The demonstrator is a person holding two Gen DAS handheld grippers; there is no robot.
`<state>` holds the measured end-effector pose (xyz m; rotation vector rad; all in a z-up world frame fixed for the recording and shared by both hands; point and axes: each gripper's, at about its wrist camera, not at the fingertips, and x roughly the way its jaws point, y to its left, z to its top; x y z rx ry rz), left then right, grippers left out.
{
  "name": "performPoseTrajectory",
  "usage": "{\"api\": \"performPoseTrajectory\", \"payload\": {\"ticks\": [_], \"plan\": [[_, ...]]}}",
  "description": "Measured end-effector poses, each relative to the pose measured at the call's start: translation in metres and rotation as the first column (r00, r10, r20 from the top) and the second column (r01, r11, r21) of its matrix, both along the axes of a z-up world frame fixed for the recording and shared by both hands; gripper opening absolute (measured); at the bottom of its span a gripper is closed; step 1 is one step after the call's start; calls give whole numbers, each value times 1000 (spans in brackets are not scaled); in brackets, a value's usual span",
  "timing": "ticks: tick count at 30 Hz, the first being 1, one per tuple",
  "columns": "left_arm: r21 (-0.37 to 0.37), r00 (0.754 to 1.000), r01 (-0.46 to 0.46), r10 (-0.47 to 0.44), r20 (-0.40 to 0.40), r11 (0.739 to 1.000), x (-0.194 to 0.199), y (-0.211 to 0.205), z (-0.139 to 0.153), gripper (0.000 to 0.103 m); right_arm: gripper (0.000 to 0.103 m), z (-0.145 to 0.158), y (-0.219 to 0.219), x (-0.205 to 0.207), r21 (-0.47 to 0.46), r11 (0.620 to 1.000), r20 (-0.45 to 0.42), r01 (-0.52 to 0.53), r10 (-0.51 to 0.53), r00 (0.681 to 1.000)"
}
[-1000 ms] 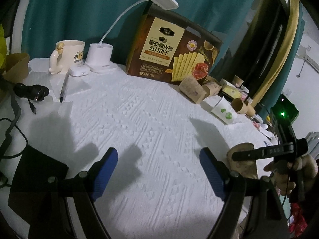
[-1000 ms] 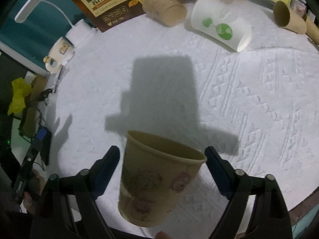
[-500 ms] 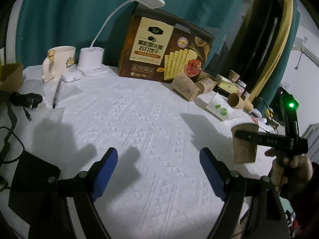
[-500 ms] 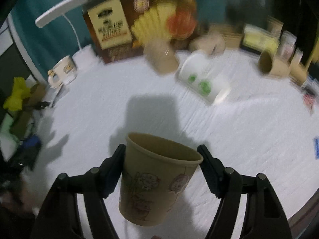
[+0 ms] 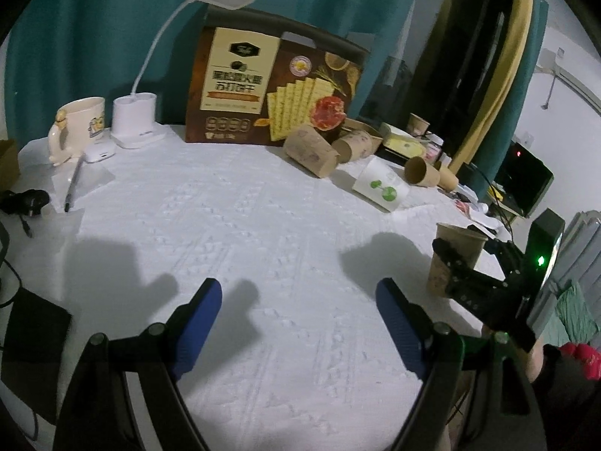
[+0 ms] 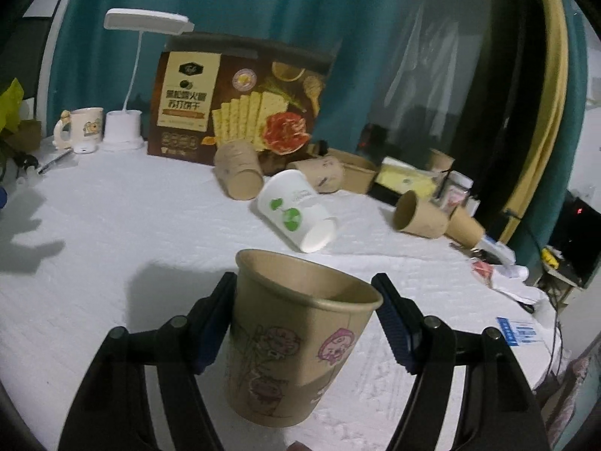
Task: Flip cup upright
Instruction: 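Lower the cup with the right gripper onto the open tablecloth and release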
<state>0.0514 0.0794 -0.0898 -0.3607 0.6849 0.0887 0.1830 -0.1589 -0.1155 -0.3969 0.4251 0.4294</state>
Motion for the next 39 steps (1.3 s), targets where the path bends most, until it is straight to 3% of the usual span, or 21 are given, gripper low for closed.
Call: {"api": "performPoseTrajectory", "payload": {"ticks": [5, 16, 26, 31, 39], "plan": [[11, 1000, 25, -25, -13, 1000, 6, -12, 0, 84, 70, -8, -14, -16, -32, 998, 112, 50, -46, 993], [40, 997, 74, -73, -27, 996, 14, -39, 3, 84, 72, -11, -34, -33, 25, 998, 108, 63, -65, 992], [62, 993, 111, -108, -39, 992, 18, -52, 2, 84, 73, -16, -49, -34, 84, 995, -28, 56, -54, 998], [74, 992, 122, -120, -35, 990, 19, -54, 3, 84, 78, -15, -55, -37, 111, 991, -87, 69, -60, 994], [106, 985, 172, -168, -39, 979, 17, -68, 3, 84, 79, -11, -73, -47, 168, 978, -273, 121, -72, 959]]}}
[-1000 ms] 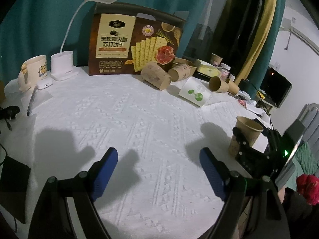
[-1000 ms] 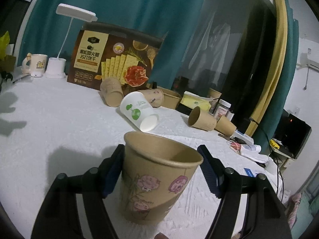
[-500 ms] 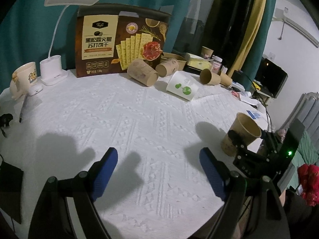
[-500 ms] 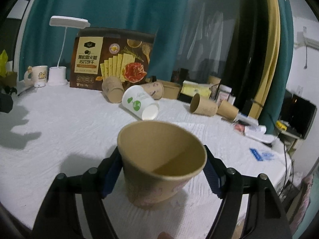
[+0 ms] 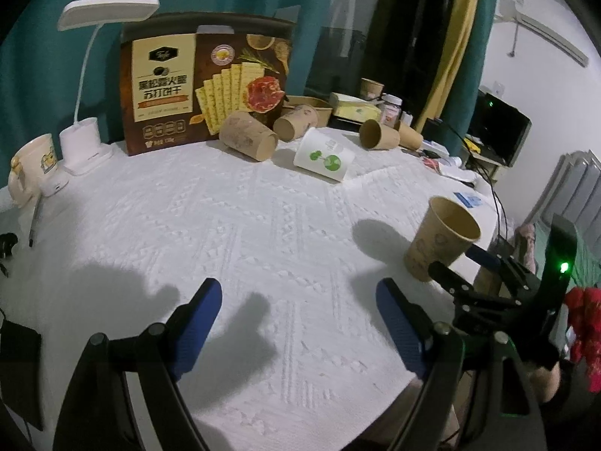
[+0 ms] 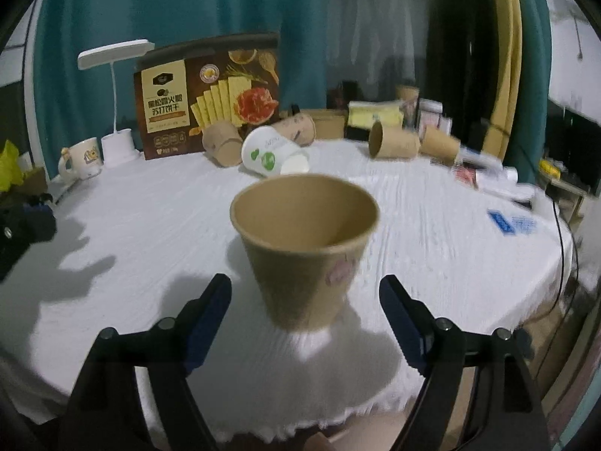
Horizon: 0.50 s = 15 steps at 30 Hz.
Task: Flip cup upright
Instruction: 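Lower the cup with the right gripper onto the open tablecloth and release, then withdraw the right gripper back from the standing cup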
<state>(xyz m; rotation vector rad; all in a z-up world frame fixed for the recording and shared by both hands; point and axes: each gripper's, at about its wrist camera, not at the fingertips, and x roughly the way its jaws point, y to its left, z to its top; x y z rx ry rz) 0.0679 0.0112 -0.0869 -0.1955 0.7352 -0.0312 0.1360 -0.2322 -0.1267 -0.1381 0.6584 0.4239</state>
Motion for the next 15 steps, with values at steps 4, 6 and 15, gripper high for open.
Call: {"api": "performPoseTrajectory", "payload": {"ticks": [4, 6, 15], "plan": [[20, 999, 30, -30, 15, 999, -4, -12, 3, 84, 79, 6, -12, -10, 16, 1000, -38, 25, -24, 999], [32, 999, 43, -43, 23, 999, -7, -17, 5, 84, 79, 11, -18, -17, 23, 999, -47, 39, -38, 998], [36, 990, 110, -113, 89, 993, -18, -40, 25, 85, 79, 44, -46, -43, 46, 995, -41, 90, -88, 995]]}}
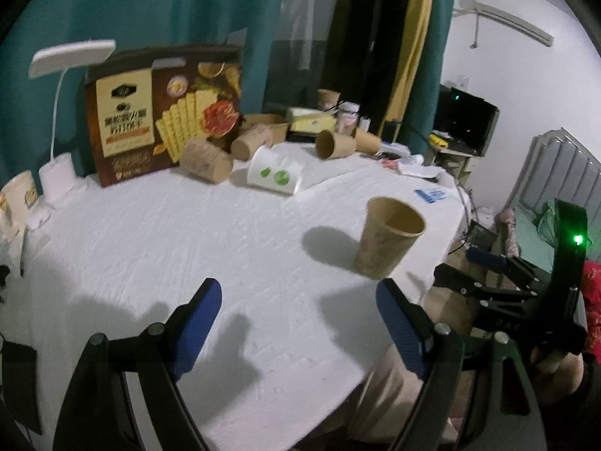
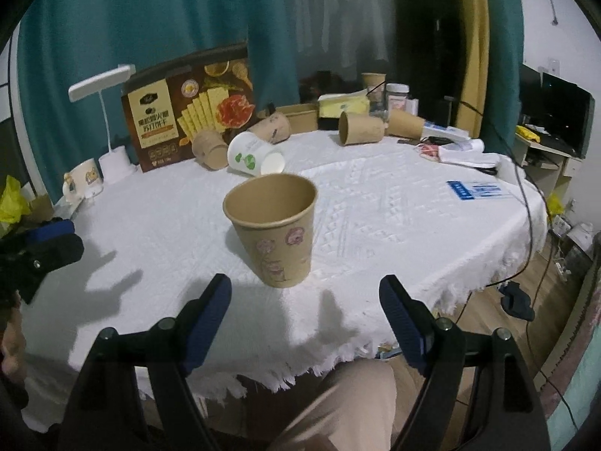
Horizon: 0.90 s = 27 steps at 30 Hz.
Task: Flip cup upright
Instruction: 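Withdraw the right gripper back from the standing cup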
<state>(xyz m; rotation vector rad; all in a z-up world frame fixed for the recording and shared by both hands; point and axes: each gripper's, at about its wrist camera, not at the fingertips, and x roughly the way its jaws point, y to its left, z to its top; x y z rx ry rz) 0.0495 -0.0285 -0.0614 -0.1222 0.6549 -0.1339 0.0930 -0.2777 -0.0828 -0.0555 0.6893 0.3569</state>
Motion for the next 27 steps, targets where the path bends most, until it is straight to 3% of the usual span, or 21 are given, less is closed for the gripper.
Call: {"api": "performPoseTrajectory", "payload": {"ticks": [9, 12, 20, 27], "plan": [[-20, 995, 43, -41, 86, 999, -9, -12, 32, 88, 79, 37, -19, -17, 36, 999, 42, 28, -30, 999], [48, 988, 39, -46, 147, 998, -13, -19, 46, 88, 79, 53, -25, -20, 46, 998, 76, 40, -43, 996], [132, 967, 19, -52, 251, 991, -19, -29, 81, 89, 80, 103, -43, -30, 77, 995, 195, 67, -81, 978], [101, 942, 25, -57, 332, 995, -27, -24, 104, 95, 82, 135, -44, -41, 100, 993, 263, 62, -87, 961]]}}
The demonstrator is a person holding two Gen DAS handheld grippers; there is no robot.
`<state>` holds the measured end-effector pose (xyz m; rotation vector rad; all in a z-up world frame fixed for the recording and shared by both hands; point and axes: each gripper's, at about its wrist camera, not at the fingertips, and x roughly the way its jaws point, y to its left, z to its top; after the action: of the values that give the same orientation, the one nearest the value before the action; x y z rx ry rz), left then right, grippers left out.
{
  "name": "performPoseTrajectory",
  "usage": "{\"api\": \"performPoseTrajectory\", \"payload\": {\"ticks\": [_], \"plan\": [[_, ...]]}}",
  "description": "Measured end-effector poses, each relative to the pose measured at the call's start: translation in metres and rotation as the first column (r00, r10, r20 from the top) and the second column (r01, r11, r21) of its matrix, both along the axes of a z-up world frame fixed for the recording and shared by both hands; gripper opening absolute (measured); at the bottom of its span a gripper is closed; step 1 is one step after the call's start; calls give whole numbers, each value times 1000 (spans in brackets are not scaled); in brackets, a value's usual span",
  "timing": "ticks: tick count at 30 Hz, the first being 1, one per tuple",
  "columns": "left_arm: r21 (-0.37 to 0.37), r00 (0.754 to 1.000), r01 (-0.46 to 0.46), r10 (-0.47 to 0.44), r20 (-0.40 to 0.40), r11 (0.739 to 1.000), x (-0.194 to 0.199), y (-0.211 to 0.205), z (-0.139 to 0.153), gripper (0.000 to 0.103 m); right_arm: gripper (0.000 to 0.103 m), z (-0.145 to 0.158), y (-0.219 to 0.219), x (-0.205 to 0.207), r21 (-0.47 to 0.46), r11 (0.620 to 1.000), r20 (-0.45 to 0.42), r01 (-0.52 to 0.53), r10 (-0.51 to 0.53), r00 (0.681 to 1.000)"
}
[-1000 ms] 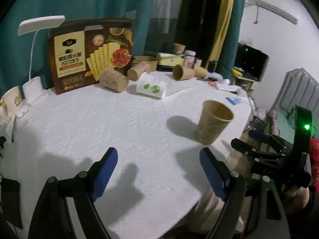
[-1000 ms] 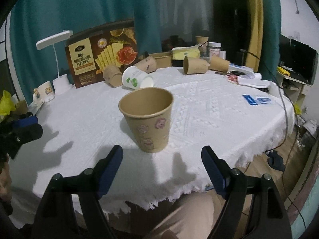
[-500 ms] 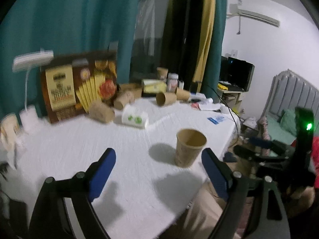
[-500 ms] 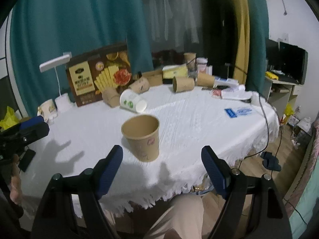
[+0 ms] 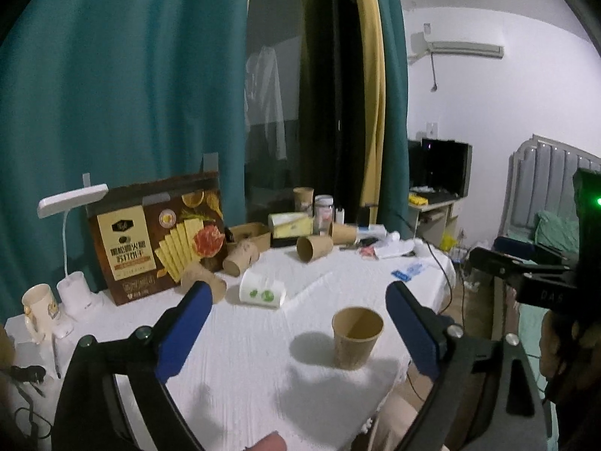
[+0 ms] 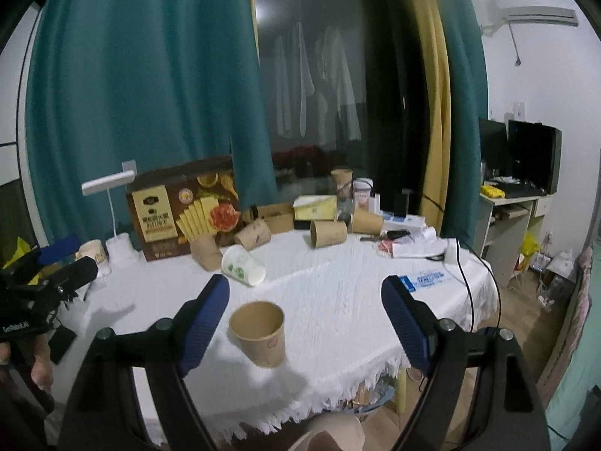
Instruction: Flip cup upright
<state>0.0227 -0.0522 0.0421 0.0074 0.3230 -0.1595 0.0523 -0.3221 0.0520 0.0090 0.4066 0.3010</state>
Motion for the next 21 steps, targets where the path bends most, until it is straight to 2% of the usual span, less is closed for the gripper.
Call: {"api": "performPoseTrajectory", "payload": {"ticks": [6, 11, 16, 21], "plan": [[-32, 1000, -16, 17, 26, 999, -3, 7, 4, 99, 82, 6, 9, -11, -4, 1000, 32, -26, 26, 999], [-18, 999, -12, 13, 29, 1000, -2, 10, 3, 101, 83, 1, 20, -17, -21, 999, 60, -46, 47, 997], [-24, 1000, -6, 7, 21, 1000, 1, 12, 1, 102, 91, -2, 26, -14, -21, 998, 53, -65, 66, 996], [-34, 1000, -6, 6, 4, 999, 4, 14, -4, 102, 92, -2, 28, -12, -24, 998, 52, -64, 66, 996]]}}
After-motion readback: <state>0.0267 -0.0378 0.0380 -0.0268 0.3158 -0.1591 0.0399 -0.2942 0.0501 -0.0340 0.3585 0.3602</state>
